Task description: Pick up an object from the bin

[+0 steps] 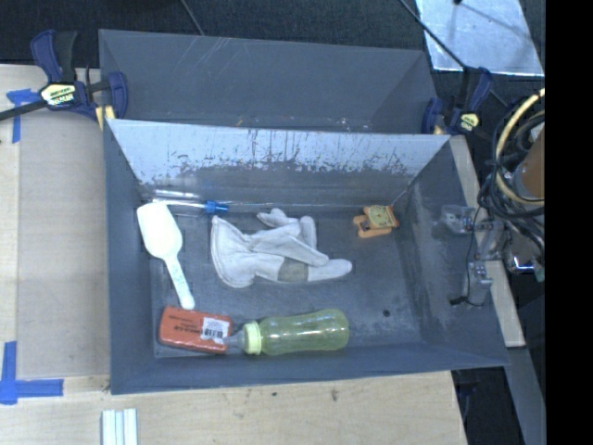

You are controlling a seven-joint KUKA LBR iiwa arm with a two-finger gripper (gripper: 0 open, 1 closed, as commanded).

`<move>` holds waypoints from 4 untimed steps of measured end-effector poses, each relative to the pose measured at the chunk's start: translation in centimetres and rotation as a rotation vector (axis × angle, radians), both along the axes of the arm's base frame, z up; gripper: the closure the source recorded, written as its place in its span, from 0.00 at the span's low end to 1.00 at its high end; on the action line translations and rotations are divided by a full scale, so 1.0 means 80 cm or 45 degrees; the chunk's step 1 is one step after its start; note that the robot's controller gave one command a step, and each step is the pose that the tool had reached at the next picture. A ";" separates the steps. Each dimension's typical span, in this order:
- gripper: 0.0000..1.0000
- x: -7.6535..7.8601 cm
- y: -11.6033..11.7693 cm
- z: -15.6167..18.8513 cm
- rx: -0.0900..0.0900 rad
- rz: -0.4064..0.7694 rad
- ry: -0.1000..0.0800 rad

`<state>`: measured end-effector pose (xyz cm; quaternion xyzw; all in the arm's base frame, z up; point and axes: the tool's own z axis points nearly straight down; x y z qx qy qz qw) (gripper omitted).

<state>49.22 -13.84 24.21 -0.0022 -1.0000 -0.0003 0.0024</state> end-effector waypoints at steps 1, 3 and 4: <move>0.00 0.002 0.001 0.005 -0.002 0.004 -0.011; 0.00 0.040 0.053 0.094 -0.004 -0.065 -0.028; 1.00 0.077 0.093 0.002 -0.002 -0.202 -0.011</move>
Offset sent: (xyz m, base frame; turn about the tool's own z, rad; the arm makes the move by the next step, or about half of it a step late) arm 0.0522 0.0557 0.1534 0.0309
